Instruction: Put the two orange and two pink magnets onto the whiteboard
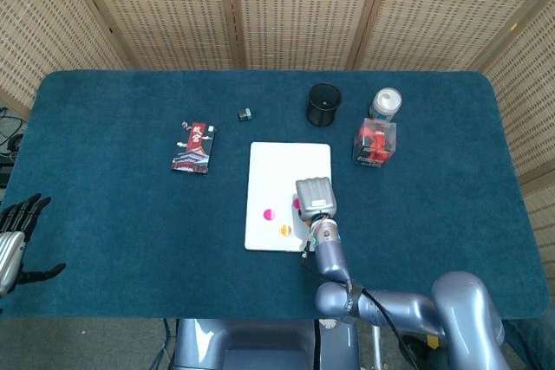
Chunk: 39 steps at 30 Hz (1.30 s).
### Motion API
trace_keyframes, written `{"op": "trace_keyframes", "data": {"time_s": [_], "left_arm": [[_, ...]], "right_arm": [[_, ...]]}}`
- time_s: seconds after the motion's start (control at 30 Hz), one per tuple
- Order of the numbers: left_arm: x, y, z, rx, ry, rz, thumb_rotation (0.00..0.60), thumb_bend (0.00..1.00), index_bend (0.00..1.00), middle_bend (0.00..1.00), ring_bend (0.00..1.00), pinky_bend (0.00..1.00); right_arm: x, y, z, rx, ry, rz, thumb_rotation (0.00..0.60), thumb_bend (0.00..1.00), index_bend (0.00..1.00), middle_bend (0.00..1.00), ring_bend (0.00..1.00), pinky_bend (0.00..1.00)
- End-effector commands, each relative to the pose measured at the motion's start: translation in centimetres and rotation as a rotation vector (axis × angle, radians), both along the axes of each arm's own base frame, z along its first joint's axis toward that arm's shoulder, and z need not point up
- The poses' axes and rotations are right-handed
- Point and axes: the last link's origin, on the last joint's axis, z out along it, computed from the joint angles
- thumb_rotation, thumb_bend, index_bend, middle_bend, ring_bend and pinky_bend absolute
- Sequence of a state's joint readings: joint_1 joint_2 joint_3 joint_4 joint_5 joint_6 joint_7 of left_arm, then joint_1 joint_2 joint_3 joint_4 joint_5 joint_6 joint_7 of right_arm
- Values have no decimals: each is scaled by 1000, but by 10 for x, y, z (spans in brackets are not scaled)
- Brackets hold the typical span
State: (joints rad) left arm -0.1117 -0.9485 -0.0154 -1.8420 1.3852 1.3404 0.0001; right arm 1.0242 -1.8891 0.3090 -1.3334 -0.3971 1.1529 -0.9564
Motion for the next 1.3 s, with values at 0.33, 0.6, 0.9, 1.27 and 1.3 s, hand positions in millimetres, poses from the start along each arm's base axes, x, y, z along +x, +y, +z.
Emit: {"op": "trace_keyframes", "data": {"time_s": [0.33, 0.6, 0.9, 1.27, 1.3], "left_arm": [[0, 0, 0, 0, -2, -1, 600, 92, 0, 0, 0, 0], [-1, 0, 2, 4, -7, 2, 600, 93, 0, 0, 0, 0], [1, -5, 3, 16, -12, -12, 600, 92, 0, 0, 0, 0], [1, -11, -5, 100, 5, -57, 600, 85, 0, 0, 0, 0], [1, -12, -5, 107, 3, -60, 600, 81, 0, 0, 0, 0]], "right_arm": [[7, 4, 2, 7, -26, 21, 600, 338, 214, 961, 1000, 1000], [7, 11, 35, -25, -69, 92, 600, 338, 211, 961, 1000, 1000], [-73, 39, 138, -178, -197, 163, 600, 334, 241, 861, 973, 1000], [-202, 116, 220, -340, -259, 139, 600, 0, 161, 99, 54, 302], [-207, 122, 224, -347, -267, 133, 600, 0, 133, 60, 24, 264]]}}
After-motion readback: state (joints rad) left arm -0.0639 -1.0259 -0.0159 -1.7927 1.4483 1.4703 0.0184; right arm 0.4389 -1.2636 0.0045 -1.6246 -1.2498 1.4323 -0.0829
